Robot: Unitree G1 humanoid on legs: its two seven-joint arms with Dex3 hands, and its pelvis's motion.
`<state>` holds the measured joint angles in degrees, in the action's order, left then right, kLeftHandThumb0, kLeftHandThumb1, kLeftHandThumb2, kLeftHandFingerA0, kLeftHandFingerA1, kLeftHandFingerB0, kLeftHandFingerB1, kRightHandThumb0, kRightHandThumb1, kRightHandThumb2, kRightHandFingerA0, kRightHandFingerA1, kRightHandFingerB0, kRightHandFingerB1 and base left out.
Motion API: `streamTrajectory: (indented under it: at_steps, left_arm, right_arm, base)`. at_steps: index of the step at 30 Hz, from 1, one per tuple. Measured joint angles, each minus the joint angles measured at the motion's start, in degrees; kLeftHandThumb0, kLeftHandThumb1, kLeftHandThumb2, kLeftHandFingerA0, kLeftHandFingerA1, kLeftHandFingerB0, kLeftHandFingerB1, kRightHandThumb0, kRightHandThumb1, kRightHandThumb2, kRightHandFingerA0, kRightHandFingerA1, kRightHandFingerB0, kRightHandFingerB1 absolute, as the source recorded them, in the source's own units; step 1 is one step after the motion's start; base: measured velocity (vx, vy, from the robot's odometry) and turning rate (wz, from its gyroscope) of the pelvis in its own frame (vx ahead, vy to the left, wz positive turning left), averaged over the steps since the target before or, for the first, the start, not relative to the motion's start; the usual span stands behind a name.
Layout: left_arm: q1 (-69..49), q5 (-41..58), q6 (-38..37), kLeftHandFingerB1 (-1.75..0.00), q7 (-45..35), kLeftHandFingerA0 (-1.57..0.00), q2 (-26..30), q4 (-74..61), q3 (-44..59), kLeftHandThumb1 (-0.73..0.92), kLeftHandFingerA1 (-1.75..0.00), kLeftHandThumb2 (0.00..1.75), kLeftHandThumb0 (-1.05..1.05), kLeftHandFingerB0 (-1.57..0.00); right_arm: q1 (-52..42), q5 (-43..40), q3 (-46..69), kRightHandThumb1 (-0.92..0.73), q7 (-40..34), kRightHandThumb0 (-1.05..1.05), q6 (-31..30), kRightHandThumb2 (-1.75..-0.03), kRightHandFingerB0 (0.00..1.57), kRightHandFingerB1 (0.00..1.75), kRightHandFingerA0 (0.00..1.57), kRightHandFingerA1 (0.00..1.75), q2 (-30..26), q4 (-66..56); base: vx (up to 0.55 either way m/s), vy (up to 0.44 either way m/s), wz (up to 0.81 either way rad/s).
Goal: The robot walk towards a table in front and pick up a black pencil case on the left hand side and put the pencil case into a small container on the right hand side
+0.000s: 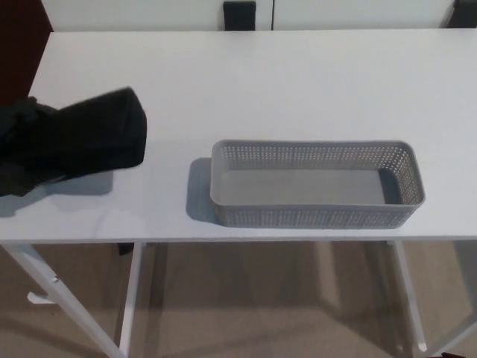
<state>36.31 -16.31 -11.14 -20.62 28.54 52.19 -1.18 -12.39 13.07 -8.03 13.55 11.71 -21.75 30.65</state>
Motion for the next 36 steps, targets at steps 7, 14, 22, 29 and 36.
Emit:
streamTrajectory:
  at_steps: [7, 14, 22, 29, 36]
  left_arm:
    - [0.11, 3.45, 2.90, -0.86, -2.70, -1.06, -4.20, -7.58, 1.45, 0.81, -1.31, 0.74, -0.11, -0.76]
    - [0.23, 5.52, 8.75, -0.86, -5.11, -1.07, -9.56, -20.85, -0.29, 0.81, -1.27, 0.71, -0.11, -0.84]
    - [4.55, 7.41, 15.84, -0.92, -6.70, -1.08, -18.99, -27.41, -3.72, 0.82, -1.31, 0.70, -0.12, -0.86]
    - [9.20, 7.75, 22.07, -0.85, -6.60, -1.10, -26.29, -29.49, -8.85, 0.83, -1.32, 0.70, -0.13, -0.86]
    - [9.65, 7.06, 25.23, -0.89, -4.94, -1.00, -30.56, -29.44, -13.40, 0.79, -1.37, 0.73, -0.12, -0.83]
  right_arm:
    - [-0.01, -0.01, 0.01, -0.63, 0.03, -0.53, -0.30, -0.58, 0.32, 0.35, 0.44, 0.40, -0.04, -0.17]
    - [-0.07, 0.02, -0.01, -0.63, 0.10, -0.53, -0.33, -0.58, 0.31, 0.35, 0.44, 0.39, -0.19, -0.82]
    - [0.49, 0.08, -0.14, -0.63, 0.09, -0.52, -0.39, -0.58, 0.32, 0.35, 0.44, 0.40, -0.22, -0.89]
    - [0.09, 0.31, -0.52, -0.65, 0.09, -0.51, -0.75, -0.59, 0.31, 0.34, 0.42, 0.38, -0.29, -1.45]
    - [-0.69, 1.26, -1.34, -0.64, -0.03, -0.52, -1.51, -0.59, 0.33, 0.34, 0.43, 0.38, -0.46, -3.30]
  base:
    - [0.00, 0.000, 0.00]
    - [0.00, 0.000, 0.01]
    - [0.00, 0.000, 0.00]
    - [0.00, 0.000, 0.00]
    - [0.00, 0.000, 0.00]
